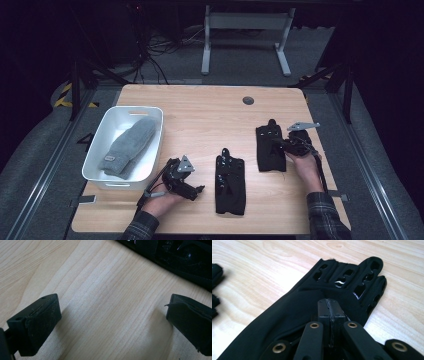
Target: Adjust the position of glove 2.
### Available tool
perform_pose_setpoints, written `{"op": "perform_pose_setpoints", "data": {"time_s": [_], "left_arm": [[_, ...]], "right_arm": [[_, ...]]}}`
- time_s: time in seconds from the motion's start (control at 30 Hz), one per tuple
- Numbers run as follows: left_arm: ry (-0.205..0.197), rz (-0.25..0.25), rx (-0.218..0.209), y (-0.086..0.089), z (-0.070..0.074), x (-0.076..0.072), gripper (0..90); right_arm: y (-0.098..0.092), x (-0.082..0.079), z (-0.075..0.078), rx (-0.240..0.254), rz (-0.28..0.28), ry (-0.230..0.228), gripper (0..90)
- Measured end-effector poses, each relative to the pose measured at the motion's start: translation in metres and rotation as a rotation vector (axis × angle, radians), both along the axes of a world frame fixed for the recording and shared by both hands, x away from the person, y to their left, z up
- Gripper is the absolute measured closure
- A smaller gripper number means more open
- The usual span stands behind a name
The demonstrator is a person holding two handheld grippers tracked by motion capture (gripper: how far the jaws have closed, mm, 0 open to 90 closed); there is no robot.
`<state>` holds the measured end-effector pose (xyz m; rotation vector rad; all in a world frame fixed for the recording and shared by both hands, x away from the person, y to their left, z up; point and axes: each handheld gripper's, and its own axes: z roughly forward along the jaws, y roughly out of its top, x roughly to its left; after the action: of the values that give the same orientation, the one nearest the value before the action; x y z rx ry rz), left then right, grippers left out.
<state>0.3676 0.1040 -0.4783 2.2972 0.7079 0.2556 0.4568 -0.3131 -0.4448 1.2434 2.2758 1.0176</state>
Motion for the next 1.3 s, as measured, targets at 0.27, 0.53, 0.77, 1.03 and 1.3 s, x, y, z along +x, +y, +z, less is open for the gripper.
{"op": "perform_pose_setpoints", "data": {"time_s": [0.27,0.53,0.77,1.03,1.3], "left_arm": [[0.002,0.0,0.0,0.0,0.0,0.0,0.0],[0.002,0.002,0.0,0.0,0.0,0.0,0.1],[0.002,0.002,0.0,0.0,0.0,0.0,0.1],[0.002,0.002,0.0,0.0,0.0,0.0,0.1],[0.002,0.004,0.0,0.0,0.0,-0.001,0.2]], "right_arm": [[0.001,0.007,-0.009,-0.023,0.009,0.037,90.0],[0.001,-0.009,-0.009,-0.04,0.047,0.042,90.0],[0.008,-0.031,-0.008,-0.044,0.048,0.055,90.0],[0.02,-0.06,-0.007,-0.077,0.07,0.059,90.0],[0.027,-0.086,-0.006,-0.08,0.09,0.078,90.0]]}}
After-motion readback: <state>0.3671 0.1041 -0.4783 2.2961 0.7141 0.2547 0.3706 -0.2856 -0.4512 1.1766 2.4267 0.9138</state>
